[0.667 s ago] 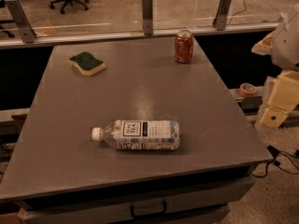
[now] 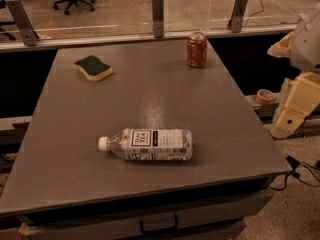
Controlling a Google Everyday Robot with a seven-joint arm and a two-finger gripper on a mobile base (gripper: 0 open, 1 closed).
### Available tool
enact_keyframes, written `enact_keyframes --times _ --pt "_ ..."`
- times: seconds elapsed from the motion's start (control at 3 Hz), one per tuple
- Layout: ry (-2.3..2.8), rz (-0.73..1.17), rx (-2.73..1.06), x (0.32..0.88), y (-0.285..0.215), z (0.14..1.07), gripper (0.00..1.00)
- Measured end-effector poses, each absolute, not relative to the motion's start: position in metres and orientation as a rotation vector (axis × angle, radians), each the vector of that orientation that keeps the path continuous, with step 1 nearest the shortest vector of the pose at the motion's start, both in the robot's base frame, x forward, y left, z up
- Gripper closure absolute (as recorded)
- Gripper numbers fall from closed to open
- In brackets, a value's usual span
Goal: Pick coke can
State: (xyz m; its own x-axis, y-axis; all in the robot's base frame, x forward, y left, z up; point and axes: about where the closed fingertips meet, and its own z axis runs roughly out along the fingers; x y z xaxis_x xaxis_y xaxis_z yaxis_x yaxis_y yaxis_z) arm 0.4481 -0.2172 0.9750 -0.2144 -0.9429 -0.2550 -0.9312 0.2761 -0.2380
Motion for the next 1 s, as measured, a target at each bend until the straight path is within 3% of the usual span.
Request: enact_keyframes --times 0.33,1.0 --pt "2.091 0.058 -1.655 0.496 -0.218 0.968 0.00" --pt "1.862 0.174 -1.382 0.678 -0.202 0.928 0.00"
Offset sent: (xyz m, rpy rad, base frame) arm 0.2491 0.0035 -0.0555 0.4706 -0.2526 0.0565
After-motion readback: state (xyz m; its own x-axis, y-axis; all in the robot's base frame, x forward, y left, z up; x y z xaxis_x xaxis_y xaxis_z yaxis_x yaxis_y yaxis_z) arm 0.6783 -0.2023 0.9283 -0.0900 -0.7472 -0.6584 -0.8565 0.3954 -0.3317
